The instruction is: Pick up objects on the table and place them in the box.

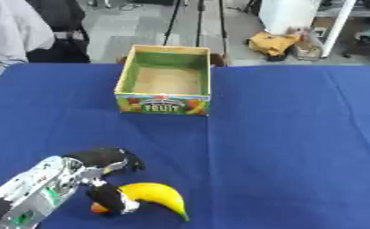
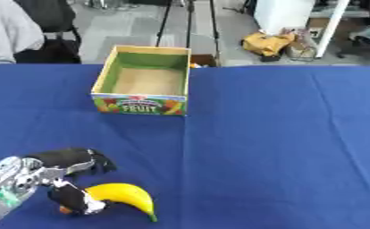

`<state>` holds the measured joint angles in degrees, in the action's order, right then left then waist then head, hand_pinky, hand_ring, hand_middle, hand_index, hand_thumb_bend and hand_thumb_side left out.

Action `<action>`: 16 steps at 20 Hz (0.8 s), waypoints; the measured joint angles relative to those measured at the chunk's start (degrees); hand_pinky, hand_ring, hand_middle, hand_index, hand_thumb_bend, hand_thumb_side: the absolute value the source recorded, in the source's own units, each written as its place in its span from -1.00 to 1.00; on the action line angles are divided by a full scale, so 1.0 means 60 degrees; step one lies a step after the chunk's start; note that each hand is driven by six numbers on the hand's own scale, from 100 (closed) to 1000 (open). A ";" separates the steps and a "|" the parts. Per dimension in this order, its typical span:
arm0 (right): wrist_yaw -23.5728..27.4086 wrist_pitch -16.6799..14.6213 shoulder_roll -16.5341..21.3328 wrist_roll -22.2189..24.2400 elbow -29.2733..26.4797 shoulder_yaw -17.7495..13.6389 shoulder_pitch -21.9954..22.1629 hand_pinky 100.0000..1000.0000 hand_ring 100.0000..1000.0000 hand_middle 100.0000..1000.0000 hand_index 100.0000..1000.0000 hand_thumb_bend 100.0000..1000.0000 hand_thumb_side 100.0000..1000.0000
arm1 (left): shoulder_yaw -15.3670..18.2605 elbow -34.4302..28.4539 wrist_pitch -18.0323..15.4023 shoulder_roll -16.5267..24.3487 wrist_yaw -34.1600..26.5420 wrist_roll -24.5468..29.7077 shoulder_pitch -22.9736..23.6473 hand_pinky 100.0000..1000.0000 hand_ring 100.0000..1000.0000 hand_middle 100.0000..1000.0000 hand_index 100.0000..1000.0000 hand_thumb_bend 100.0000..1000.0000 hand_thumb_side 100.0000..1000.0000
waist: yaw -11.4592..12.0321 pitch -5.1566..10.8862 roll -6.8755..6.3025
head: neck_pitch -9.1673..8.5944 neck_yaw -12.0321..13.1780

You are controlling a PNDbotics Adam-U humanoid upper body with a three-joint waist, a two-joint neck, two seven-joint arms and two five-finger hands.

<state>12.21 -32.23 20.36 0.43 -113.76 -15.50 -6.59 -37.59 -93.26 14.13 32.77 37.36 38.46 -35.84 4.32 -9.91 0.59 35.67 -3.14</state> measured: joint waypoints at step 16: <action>0.0000 0.0076 -0.0012 0.0005 0.0000 0.0001 -0.0075 0.69 0.74 0.06 0.83 -1.00 1.00 | -0.0089 0.0178 -0.0584 -0.0166 0.0546 -0.1270 0.0385 -0.29 0.31 0.31 0.63 -0.35 -0.16 | -0.0014 -0.0050 0.0001 | -0.0082 0.0001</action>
<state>12.21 -31.78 20.29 0.46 -113.76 -15.49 -7.04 -38.13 -92.19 10.62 31.77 40.64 30.84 -33.52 4.23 -10.21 0.60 35.18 -3.13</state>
